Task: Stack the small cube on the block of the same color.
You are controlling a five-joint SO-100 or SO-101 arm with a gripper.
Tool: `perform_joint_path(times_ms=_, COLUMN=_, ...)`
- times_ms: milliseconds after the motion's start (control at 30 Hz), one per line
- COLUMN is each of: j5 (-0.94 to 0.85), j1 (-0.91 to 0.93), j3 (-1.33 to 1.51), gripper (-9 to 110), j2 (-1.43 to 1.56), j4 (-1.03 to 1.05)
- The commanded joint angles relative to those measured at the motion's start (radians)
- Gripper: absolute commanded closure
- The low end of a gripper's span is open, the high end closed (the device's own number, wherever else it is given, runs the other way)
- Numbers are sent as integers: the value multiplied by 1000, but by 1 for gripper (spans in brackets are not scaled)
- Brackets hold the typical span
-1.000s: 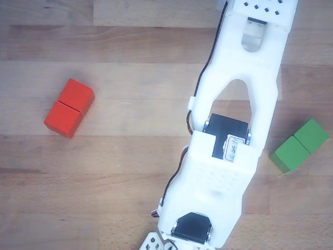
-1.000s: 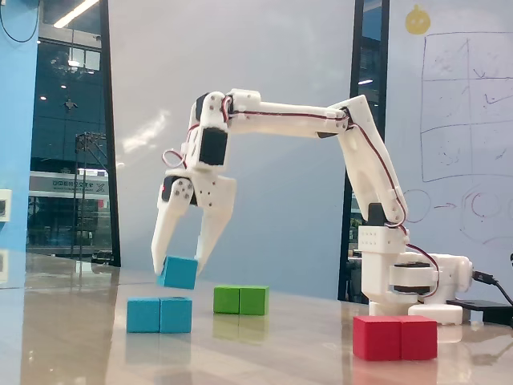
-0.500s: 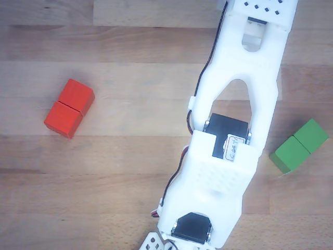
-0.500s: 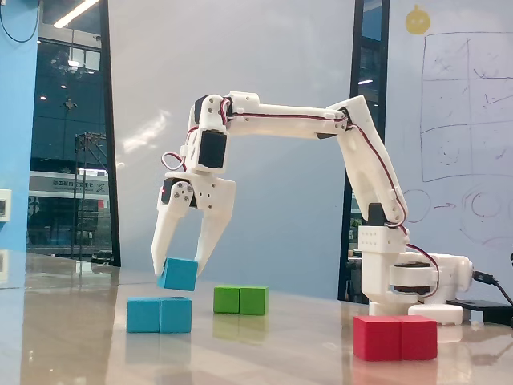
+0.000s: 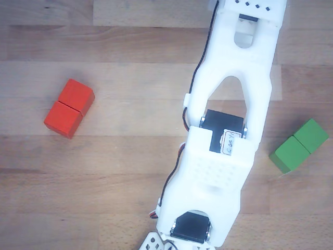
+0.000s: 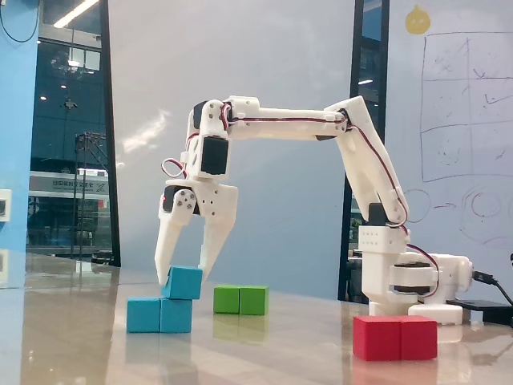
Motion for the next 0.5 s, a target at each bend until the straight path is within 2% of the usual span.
perform_joint_path(times_ms=0, j5=-6, j1=8, j3=-109, gripper=94, j2=34, j4=6)
perform_joint_path(times_ms=467, j5=-8, j1=12, j3=-109, gripper=94, j2=20, j4=-55)
